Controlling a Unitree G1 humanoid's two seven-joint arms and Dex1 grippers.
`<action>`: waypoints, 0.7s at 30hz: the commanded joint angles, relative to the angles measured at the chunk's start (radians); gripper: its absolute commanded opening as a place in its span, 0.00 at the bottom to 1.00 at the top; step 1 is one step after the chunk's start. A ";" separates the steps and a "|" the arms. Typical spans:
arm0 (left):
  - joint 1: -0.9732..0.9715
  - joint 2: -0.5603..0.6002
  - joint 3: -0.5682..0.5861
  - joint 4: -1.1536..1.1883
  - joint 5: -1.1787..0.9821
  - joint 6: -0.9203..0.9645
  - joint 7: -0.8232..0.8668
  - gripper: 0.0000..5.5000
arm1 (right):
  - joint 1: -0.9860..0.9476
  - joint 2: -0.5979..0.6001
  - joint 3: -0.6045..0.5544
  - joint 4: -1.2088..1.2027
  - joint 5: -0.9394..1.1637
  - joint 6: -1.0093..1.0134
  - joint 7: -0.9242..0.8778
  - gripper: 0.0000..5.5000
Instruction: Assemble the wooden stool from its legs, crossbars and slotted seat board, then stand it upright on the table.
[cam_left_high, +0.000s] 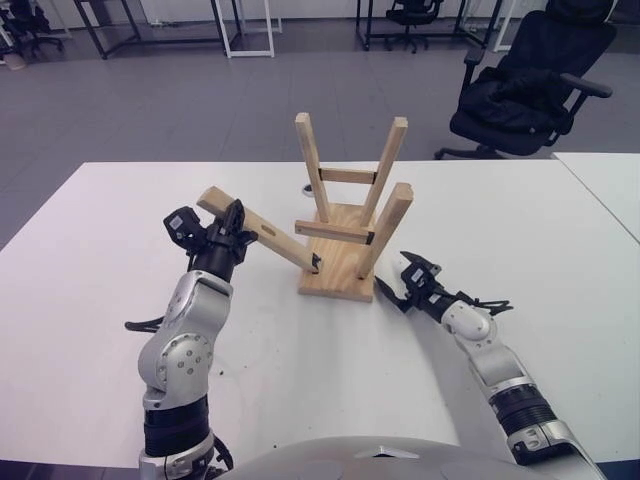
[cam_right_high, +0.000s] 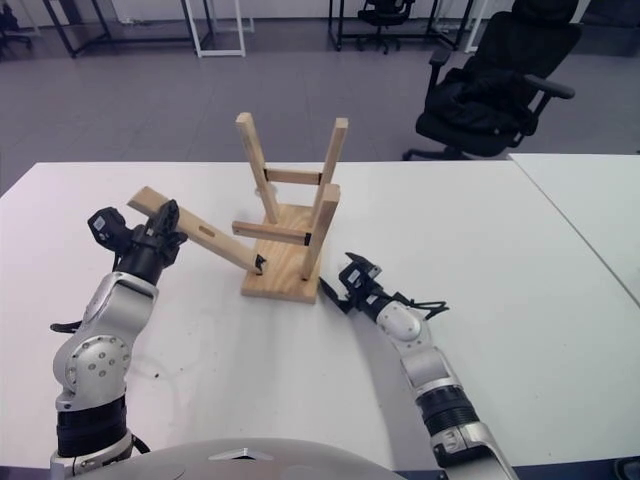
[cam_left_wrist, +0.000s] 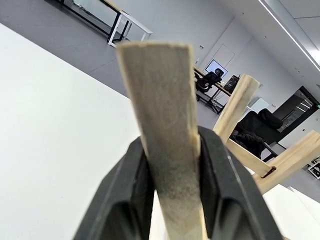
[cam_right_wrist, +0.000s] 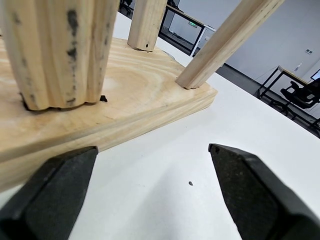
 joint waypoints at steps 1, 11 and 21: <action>0.008 0.034 -0.080 0.009 0.081 0.150 0.041 0.19 | 0.021 0.004 0.022 0.008 -0.041 -0.009 -0.013 0.75; -0.049 0.007 -0.260 0.065 0.288 0.258 0.065 0.19 | -0.011 0.025 -0.039 -0.042 -0.003 0.005 -0.059 0.75; 0.049 -0.057 -0.203 -0.007 0.388 0.240 0.042 0.19 | -0.019 0.038 -0.147 -0.171 0.125 0.124 -0.044 0.75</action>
